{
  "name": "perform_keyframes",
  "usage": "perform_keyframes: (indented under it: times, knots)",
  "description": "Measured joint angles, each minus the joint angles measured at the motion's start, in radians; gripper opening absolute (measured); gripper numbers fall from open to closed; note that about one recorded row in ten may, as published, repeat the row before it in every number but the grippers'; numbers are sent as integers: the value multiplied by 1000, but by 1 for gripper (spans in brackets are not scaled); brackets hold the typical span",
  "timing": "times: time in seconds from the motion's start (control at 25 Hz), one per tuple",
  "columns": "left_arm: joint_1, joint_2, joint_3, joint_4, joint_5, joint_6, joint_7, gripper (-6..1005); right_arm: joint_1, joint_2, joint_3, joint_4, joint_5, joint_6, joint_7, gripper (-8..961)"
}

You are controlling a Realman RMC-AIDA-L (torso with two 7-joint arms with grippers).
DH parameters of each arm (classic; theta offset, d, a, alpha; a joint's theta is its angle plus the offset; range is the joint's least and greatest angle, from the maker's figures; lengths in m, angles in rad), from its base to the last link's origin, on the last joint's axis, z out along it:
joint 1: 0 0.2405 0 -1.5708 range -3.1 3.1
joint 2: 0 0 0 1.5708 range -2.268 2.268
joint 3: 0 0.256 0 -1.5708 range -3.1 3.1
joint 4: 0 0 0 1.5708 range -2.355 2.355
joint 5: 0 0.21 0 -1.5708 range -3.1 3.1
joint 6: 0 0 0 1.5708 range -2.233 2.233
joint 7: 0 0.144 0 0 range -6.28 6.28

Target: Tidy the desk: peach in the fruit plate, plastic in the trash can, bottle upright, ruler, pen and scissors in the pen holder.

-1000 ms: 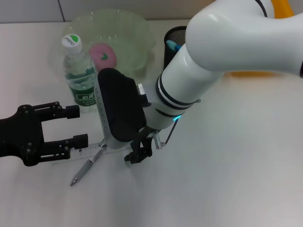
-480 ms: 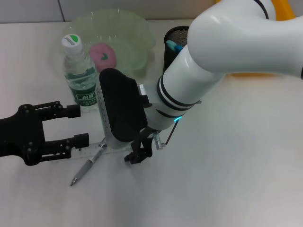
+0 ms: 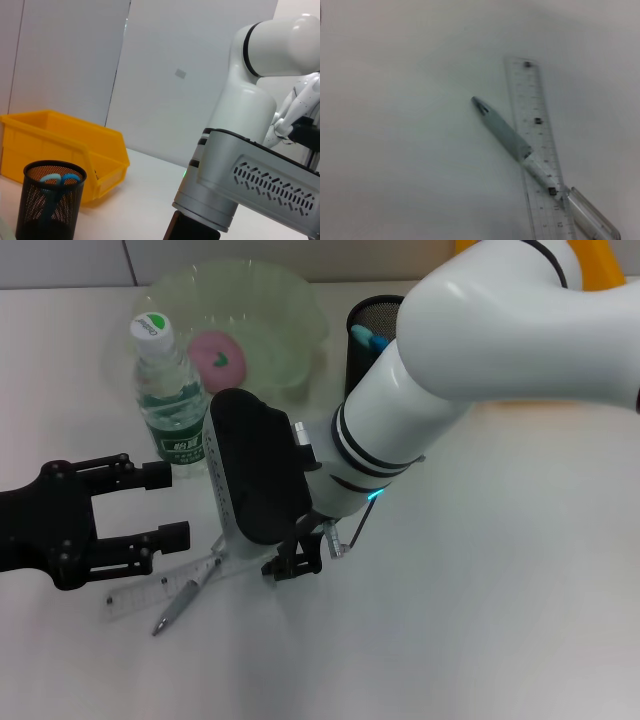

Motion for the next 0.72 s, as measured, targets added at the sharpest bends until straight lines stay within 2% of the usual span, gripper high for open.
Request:
perform_keyframes:
  times: [0.12, 0.72]
  knots:
    - [0, 0, 0, 0, 0, 0, 0, 739, -1, 0, -1, -2, 0, 2, 0, 403]
    - [0, -1, 0, 0, 0, 0, 2, 739, -8, 0, -22, -14, 0, 12, 0, 377]
